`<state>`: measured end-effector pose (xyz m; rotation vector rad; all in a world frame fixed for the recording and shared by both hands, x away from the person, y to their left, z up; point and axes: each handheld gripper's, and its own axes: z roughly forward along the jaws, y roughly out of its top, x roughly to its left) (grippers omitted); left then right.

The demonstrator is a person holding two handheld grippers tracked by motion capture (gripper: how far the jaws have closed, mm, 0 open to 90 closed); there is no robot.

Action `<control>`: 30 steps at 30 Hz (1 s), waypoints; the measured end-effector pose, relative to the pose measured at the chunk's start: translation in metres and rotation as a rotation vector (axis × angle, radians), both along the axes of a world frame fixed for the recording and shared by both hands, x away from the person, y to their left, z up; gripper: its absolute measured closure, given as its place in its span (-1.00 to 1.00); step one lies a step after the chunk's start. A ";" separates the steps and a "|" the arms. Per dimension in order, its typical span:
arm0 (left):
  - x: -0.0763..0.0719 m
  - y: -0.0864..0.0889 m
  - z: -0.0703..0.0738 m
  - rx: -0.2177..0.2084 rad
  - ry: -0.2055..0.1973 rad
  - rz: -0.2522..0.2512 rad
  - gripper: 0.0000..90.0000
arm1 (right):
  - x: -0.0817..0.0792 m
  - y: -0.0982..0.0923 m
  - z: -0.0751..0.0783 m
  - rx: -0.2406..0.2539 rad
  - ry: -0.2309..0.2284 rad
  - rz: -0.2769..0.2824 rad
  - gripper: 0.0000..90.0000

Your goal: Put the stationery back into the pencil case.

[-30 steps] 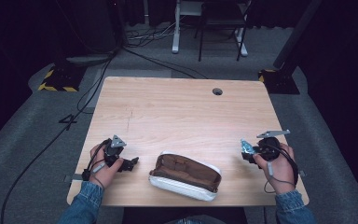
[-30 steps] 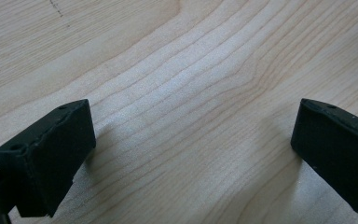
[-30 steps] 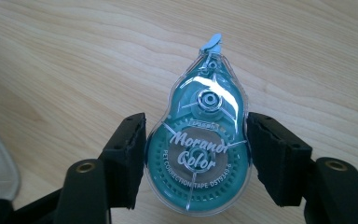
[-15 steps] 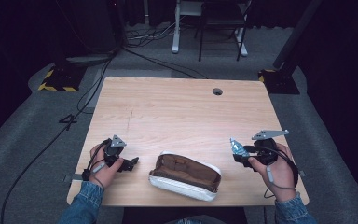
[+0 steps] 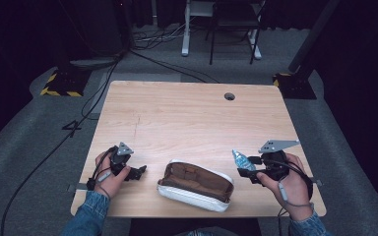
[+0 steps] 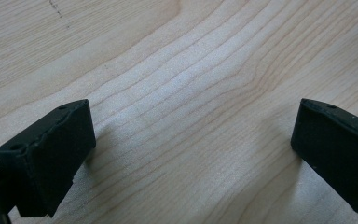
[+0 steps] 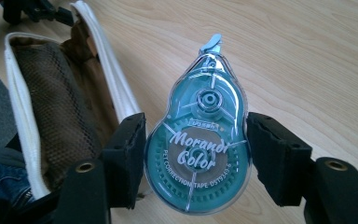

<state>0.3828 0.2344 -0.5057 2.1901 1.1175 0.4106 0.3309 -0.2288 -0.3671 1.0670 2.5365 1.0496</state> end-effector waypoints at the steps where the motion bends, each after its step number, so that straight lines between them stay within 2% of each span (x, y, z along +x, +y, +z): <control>1: 0.000 0.000 0.000 0.000 0.000 0.000 -1.00 | -0.001 0.002 0.001 0.001 -0.002 0.007 -0.11; 15: 0.000 0.000 0.000 0.000 0.000 0.000 -1.00 | -0.008 0.027 0.005 0.008 0.010 0.120 -0.11; 30: 0.000 0.000 0.000 0.000 0.000 0.000 -1.00 | -0.011 0.054 0.003 0.005 0.034 0.206 -0.11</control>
